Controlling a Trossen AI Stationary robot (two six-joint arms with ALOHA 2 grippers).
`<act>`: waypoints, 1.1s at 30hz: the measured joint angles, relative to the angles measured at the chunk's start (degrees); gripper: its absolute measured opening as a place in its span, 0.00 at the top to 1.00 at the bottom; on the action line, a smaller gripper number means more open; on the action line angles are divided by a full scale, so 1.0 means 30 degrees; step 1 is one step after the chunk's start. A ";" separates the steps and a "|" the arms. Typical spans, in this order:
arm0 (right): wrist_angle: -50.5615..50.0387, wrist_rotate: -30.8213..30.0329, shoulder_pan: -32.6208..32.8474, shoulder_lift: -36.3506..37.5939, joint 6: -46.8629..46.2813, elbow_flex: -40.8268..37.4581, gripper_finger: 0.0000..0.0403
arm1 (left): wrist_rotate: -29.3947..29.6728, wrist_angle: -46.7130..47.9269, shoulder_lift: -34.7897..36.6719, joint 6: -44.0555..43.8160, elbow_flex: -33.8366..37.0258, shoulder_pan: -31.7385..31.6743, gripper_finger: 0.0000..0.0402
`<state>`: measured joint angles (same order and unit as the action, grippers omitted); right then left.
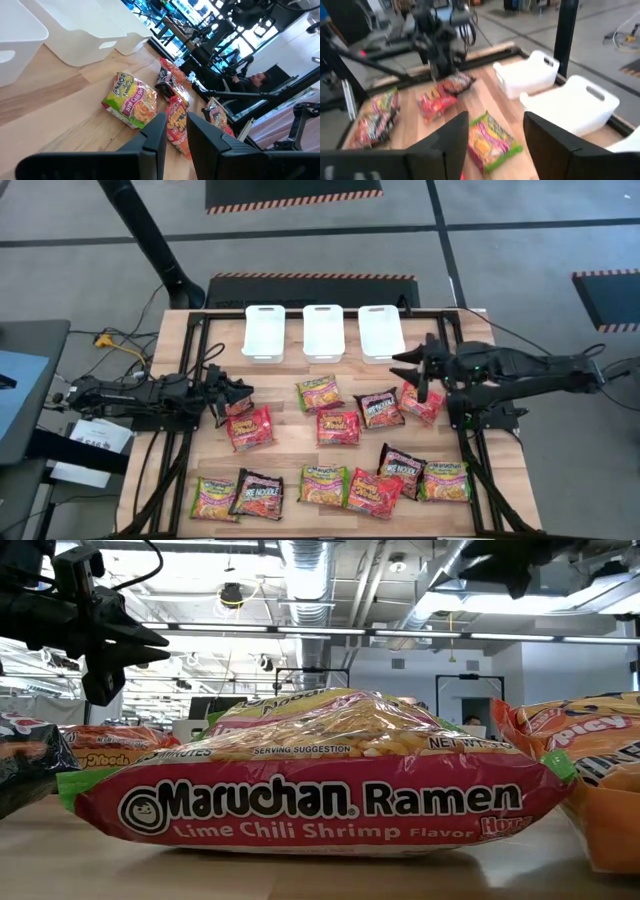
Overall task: Sort Maruchan noodles
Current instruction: Put the black noodle pack into the right white bin
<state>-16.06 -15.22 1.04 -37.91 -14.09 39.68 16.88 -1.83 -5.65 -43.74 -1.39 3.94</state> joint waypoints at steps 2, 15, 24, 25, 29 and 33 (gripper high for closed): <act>-0.0318 0.0038 0.0000 -0.0449 0.0011 0.0000 0.43 | 0.0000 0.0000 0.0000 -0.0015 0.0000 -0.0004 0.85; -0.1398 0.0117 0.0646 -0.4556 0.1512 0.0000 0.41 | 0.0003 0.0007 0.0000 -0.0012 0.0000 -0.0005 0.85; 0.0554 0.0152 0.1831 -0.7503 0.3688 0.0000 0.41 | 0.0007 0.0015 0.0000 -0.0008 0.0000 -0.0002 0.85; 0.0811 0.0159 0.1911 -0.7768 0.3716 0.0000 0.41 | 0.0007 0.0027 0.0000 -0.0008 0.0000 -0.0001 0.85; 0.1244 0.0149 0.1924 -0.8736 0.3708 0.0000 0.41 | 0.0007 0.0124 0.0002 -0.0010 -0.0007 -0.0001 0.85; 0.0253 0.0123 0.1872 -0.9389 0.3518 0.0000 0.41 | 0.0007 0.0124 0.0000 -0.0011 -0.0007 -0.0002 0.85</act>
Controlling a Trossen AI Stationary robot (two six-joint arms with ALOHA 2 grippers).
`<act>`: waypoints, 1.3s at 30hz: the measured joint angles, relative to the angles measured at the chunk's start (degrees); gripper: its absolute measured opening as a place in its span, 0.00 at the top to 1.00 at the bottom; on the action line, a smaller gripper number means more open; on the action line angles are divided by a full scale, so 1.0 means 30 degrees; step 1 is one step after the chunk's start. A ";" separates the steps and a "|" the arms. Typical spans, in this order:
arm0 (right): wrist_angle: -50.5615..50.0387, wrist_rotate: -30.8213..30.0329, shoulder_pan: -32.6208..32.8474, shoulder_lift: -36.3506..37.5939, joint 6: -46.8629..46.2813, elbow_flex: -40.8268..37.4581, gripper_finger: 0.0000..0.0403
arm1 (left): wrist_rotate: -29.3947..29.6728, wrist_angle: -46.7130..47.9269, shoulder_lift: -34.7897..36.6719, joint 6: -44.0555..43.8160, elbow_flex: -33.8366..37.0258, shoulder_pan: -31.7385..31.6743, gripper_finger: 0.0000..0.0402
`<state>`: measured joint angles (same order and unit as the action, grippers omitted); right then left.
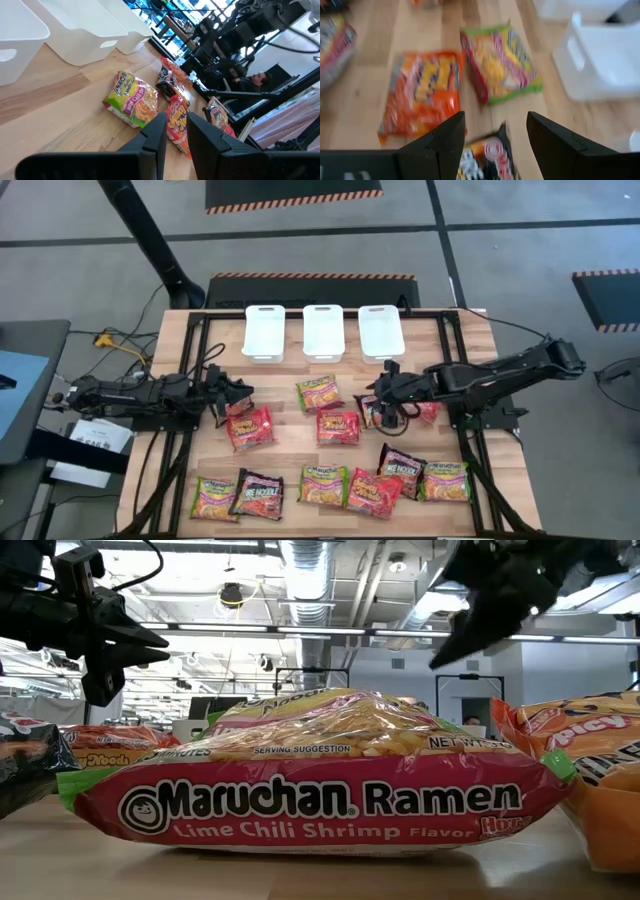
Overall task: Sort Maruchan noodles
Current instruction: Put the black noodle pack into the right white bin
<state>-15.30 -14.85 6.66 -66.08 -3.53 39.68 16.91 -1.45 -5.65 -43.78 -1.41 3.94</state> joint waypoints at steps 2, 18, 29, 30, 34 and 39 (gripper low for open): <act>-0.0781 -0.0007 0.0000 -0.0241 -0.0476 0.0000 0.41 | 0.0000 0.0007 0.0000 0.0003 0.0000 0.0003 0.85; -0.4354 -0.0007 0.0022 -0.3227 -0.2302 0.0000 0.41 | 0.0000 0.0015 0.0007 0.0003 0.0000 0.0003 0.85; -0.4989 -0.0120 0.0036 -0.5255 -0.2398 0.0122 0.41 | 0.0000 0.0015 0.0004 0.0003 0.0000 -0.0002 0.85; -0.4888 -0.0069 0.0021 -0.5469 -0.2408 0.0138 0.41 | 0.0000 0.0015 0.0007 0.0003 0.0000 -0.0004 0.85; -0.4711 0.0414 -0.0150 -0.5971 -0.3240 0.0194 0.45 | 0.0000 0.0015 0.0004 0.0010 0.0000 -0.0001 0.85; -0.4428 0.0798 -0.0262 -0.6050 -0.3869 0.0157 0.62 | 0.0000 0.0015 0.0007 0.0120 0.0000 0.0003 0.85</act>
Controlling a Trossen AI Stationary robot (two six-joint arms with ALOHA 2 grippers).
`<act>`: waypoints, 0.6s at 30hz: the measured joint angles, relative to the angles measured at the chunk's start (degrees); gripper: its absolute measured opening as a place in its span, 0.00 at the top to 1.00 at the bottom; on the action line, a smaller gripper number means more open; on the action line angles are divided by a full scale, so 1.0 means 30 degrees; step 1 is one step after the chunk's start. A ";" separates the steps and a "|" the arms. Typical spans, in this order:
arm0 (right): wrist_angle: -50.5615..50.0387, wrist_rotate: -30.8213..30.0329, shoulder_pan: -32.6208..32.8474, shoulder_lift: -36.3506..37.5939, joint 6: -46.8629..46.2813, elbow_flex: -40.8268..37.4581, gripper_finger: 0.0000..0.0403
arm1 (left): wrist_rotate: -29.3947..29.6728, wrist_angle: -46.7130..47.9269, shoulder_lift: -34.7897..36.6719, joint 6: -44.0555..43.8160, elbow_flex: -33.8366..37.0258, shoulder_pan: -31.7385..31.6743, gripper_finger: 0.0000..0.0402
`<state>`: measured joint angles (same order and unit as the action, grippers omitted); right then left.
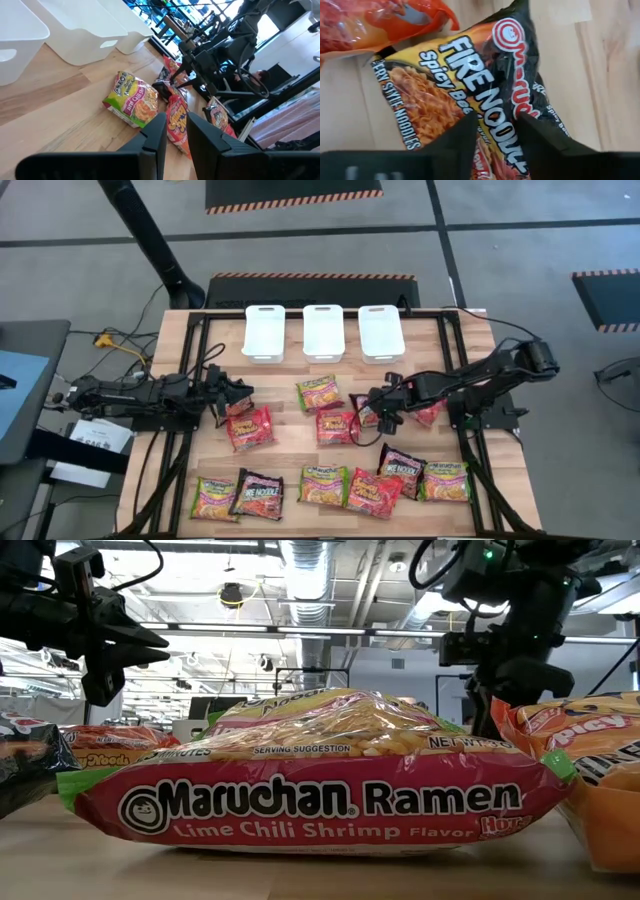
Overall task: Sort Maruchan noodles
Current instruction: Put the black noodle pack into the right white bin
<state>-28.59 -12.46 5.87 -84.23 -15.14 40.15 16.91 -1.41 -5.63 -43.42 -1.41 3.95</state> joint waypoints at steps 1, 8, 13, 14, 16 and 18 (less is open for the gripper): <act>0.0042 0.0060 0.0000 0.0000 -0.0008 -0.0020 0.66 | 0.0000 0.0000 -0.0006 0.0113 0.0000 0.0000 0.85; 0.0035 0.0461 -0.0006 -0.0066 -0.0387 0.0112 0.96 | 0.0000 0.0000 -0.0004 0.0303 0.0000 -0.0004 0.85; -0.1541 0.0600 -0.0007 -0.0223 -0.0451 0.1455 0.98 | 0.0000 0.0000 0.0000 0.0306 0.0000 -0.0001 0.85; -0.2062 0.0600 0.0000 -0.0263 -0.0450 0.1835 0.98 | 0.0000 0.0000 -0.0007 0.0306 0.0000 -0.0001 0.85; -0.3097 0.0603 0.0000 -0.0291 -0.0351 0.2573 0.99 | 0.0000 0.0000 0.0000 0.0313 0.0000 -0.0004 0.85; -0.3995 0.0503 0.0000 -0.0284 -0.0352 0.3309 0.99 | 0.0000 0.0000 0.0000 0.0309 0.0000 -0.0004 0.85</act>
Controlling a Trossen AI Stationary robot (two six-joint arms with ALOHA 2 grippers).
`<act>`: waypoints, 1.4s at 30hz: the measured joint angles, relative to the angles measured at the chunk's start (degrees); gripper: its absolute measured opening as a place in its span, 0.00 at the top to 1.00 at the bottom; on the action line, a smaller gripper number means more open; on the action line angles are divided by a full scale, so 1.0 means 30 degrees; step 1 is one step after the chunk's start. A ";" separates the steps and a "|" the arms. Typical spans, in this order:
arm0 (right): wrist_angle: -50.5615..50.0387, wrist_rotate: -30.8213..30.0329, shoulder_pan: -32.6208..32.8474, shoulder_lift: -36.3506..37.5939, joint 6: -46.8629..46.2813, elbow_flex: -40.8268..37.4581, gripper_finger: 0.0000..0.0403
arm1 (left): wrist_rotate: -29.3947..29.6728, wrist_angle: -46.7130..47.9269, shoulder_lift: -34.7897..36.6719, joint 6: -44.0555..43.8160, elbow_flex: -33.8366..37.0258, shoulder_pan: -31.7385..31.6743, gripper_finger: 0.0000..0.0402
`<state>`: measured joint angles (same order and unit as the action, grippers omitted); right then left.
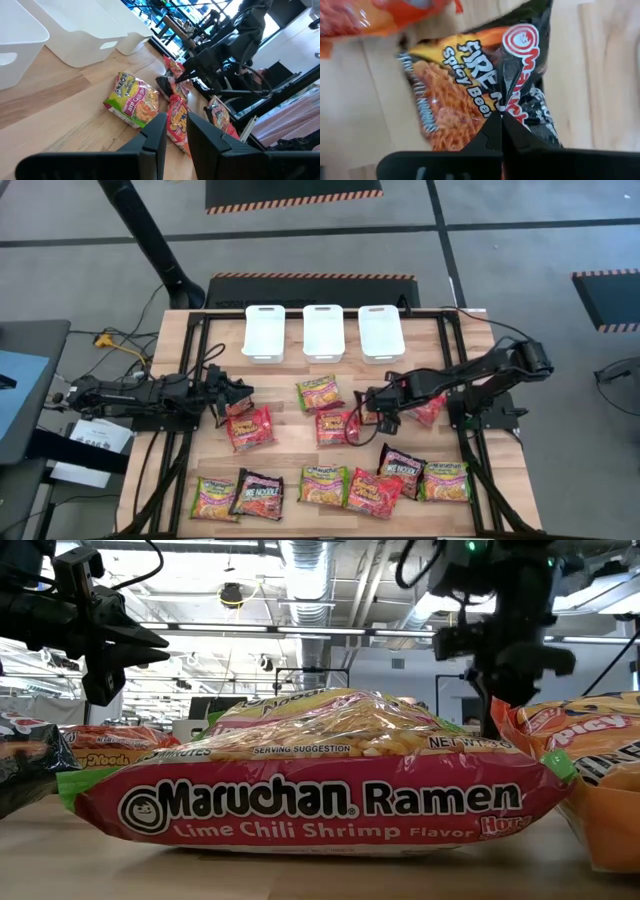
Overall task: Sort Maruchan noodles
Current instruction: Put the black noodle pack into the right white bin
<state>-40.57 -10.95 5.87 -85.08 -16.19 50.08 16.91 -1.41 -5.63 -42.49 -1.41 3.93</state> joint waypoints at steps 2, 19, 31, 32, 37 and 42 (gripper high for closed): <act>-0.0713 -0.0290 0.0007 0.0022 0.0018 0.0582 0.99 | 0.0000 0.0000 0.0000 0.0004 0.0000 -0.0001 0.85; -0.4309 -0.2156 0.0044 0.0109 0.0157 0.3939 0.99 | 0.0000 0.0000 -0.0001 0.0012 0.0000 0.0004 0.85; -0.6967 -0.4387 -0.0650 0.0131 0.2466 0.6830 0.99 | 0.0000 0.0000 0.0000 0.0012 0.0000 0.0001 0.85; -0.7037 -0.4613 -0.0812 0.0131 0.2784 0.7025 0.99 | 0.0000 0.0000 0.0000 0.0019 0.0000 0.0004 0.85; -0.7303 -0.5684 -0.1930 0.0138 0.4617 0.7905 0.99 | 0.0000 0.0000 -0.0003 0.0012 0.0000 0.0002 0.85; -0.7493 -0.6369 -0.3580 0.0138 0.6378 0.8682 0.99 | 0.0000 0.0000 0.0000 0.0012 0.0000 0.0004 0.85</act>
<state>-63.05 -30.05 -4.87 -84.66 2.94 76.13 16.91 -1.41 -5.63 -42.46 -1.41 3.95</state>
